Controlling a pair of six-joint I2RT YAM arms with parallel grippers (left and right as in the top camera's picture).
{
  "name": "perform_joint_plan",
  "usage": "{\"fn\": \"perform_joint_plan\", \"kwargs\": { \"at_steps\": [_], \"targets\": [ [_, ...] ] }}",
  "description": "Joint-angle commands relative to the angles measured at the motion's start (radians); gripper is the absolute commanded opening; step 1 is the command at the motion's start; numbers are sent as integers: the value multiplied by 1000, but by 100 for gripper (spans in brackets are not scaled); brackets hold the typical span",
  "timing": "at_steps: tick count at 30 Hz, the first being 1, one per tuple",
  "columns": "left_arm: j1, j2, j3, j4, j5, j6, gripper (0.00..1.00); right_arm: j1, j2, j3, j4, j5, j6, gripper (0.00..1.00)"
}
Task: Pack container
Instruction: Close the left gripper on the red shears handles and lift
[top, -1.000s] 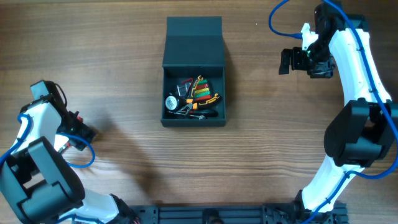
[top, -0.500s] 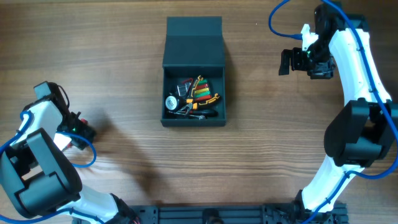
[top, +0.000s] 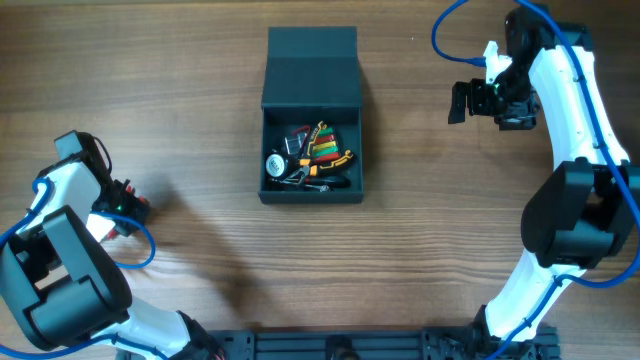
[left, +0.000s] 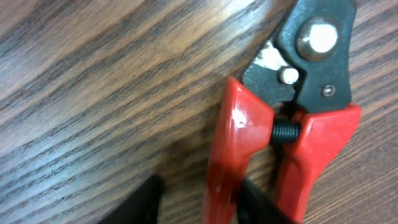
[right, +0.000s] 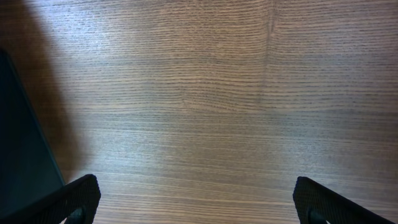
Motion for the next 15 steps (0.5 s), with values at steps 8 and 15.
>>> {"fn": "perform_joint_plan", "kwargs": {
  "at_steps": [8, 15],
  "targets": [
    [8, 26, -8, -12, -4, -5, 24, 0, 10, -2, -2, -15, -12, 100],
    [8, 26, -8, -12, -3, 7, 7, 0, 10, -2, -2, -15, -12, 100]
  ]
}}
